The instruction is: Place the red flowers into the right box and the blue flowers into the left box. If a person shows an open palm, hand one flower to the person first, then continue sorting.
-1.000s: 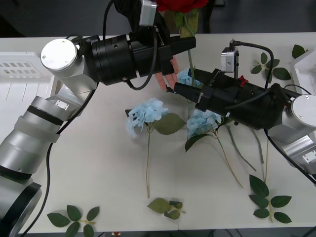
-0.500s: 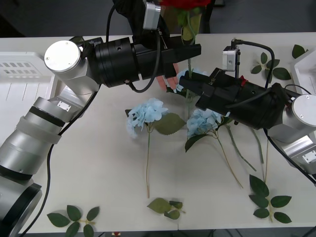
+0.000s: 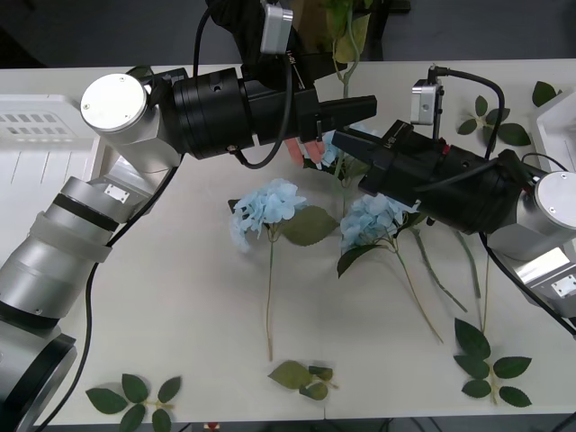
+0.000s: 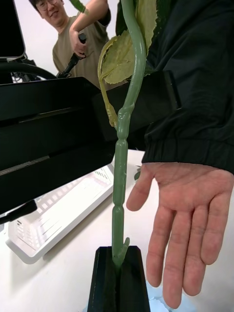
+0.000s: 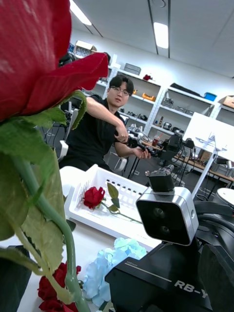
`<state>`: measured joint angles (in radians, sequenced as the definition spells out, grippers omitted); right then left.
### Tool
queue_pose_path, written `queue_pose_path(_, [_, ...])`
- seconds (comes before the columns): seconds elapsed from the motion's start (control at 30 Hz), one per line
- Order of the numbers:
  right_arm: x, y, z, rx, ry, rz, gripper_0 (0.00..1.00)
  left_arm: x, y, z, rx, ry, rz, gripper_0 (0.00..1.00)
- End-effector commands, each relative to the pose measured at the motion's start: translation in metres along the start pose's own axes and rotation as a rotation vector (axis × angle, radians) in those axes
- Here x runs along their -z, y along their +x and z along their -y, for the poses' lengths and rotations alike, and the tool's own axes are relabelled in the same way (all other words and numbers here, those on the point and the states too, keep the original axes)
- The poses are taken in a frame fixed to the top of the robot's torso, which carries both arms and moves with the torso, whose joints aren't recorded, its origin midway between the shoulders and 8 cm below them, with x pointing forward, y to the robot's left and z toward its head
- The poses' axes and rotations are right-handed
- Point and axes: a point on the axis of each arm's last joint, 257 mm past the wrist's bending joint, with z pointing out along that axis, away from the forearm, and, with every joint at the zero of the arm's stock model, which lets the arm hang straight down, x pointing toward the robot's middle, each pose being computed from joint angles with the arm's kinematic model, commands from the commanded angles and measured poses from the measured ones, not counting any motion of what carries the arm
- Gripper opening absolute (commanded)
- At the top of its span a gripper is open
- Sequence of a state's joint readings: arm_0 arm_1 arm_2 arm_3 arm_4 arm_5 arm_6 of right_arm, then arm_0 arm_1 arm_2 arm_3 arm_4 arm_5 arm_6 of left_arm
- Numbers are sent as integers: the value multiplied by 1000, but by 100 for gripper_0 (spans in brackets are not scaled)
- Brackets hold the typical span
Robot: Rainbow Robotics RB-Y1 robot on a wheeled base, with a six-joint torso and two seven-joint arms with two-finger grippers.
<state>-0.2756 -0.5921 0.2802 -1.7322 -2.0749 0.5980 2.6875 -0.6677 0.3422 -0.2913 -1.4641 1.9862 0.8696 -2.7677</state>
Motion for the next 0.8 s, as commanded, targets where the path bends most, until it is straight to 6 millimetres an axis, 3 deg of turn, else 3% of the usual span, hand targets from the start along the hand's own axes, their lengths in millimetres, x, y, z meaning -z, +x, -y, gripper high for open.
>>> queue_pose_path(0.03, [19,-30,14,76,39,25,0,1,-3,8,61,13,7,100])
queue_pose_path(0.2, [46,-51,46,111,126,47,0,1,-3,9,65,18,10,100])
queue_pose_path(0.37, [58,-75,67,120,210,110,0,1,-4,10,67,18,12,100])
queue_pose_path(0.47, [52,-101,63,123,239,191,0,0,-5,10,67,20,13,100])
queue_pose_path(0.6, [38,-120,59,126,248,252,0,1,-4,10,70,21,11,100])
queue_pose_path(0.8, [13,-135,49,134,226,264,0,30,22,-5,57,-10,-125,100])
